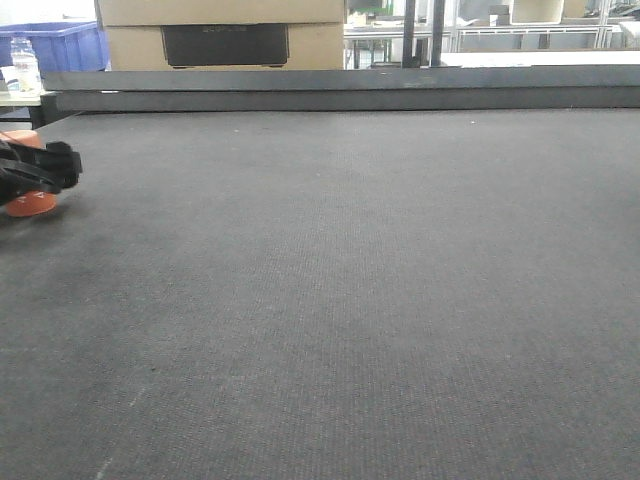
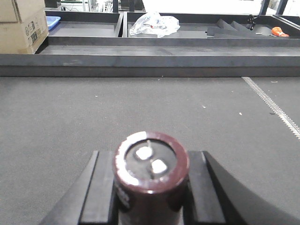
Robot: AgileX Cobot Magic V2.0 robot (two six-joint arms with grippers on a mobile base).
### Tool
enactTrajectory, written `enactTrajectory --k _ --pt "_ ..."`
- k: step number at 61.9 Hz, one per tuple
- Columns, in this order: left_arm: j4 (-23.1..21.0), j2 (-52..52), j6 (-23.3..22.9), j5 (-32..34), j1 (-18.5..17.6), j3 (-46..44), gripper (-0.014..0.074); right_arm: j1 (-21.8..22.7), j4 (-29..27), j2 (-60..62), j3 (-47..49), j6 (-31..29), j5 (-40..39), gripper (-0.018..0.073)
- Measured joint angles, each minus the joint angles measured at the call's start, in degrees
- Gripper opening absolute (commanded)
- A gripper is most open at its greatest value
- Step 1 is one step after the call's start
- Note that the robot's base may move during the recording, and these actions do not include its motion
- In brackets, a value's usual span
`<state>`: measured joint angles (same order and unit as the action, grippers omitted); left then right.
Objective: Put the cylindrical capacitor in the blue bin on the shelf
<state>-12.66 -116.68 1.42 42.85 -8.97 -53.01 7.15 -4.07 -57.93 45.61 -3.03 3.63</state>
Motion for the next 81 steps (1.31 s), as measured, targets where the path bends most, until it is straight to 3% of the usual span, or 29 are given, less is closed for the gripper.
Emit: enactTrajectory --k 8,13,23,27,41,49,59,69,81 --pt "-0.1 -0.9 0.0 -0.1 0.4 -0.6 0.0520 0.0 0.0 0.0 0.0 0.0 0.0 -0.0162" --pt "-0.1 -0.9 0.0 -0.6 0.9 -0.6 0.0372 0.0 0.0 0.0 0.0 0.0 0.0 -0.0162" --pt "-0.2 0.1 0.0 -3.6 1.5 -0.6 -0.0011 0.0 0.0 0.0 0.0 0.0 0.1 -0.0162" --pt "-0.3 1.5 0.0 -5.5 1.5 -0.6 -0.0111 0.0 0.0 0.0 0.0 0.0 0.2 -0.0162" --pt "1.2 11.8 0.0 -17.0 1.5 -0.6 -0.0111 0.0 0.0 0.0 0.0 0.0 2.0 -0.0162" --pt "5.7 20.1 0.0 -28.1 1.5 -1.0 -0.0111 0.0 0.0 0.0 0.0 0.0 5.5 -0.0162" --pt "8.3 29.6 0.0 -44.0 1.5 -3.4 -0.0111 -0.3 0.0 0.0 0.0 0.0 10.8 -0.0162" --pt "9.3 38.0 0.0 -59.6 1.5 -5.1 -0.0111 -3.2 0.0 0.7 0.0 0.0 16.6 -0.0162" --pt "11.4 47.6 0.0 -72.8 1.5 -5.1 -0.0111 -7.7 0.0 2.2 -1.6 0.0 21.1 -0.0162"
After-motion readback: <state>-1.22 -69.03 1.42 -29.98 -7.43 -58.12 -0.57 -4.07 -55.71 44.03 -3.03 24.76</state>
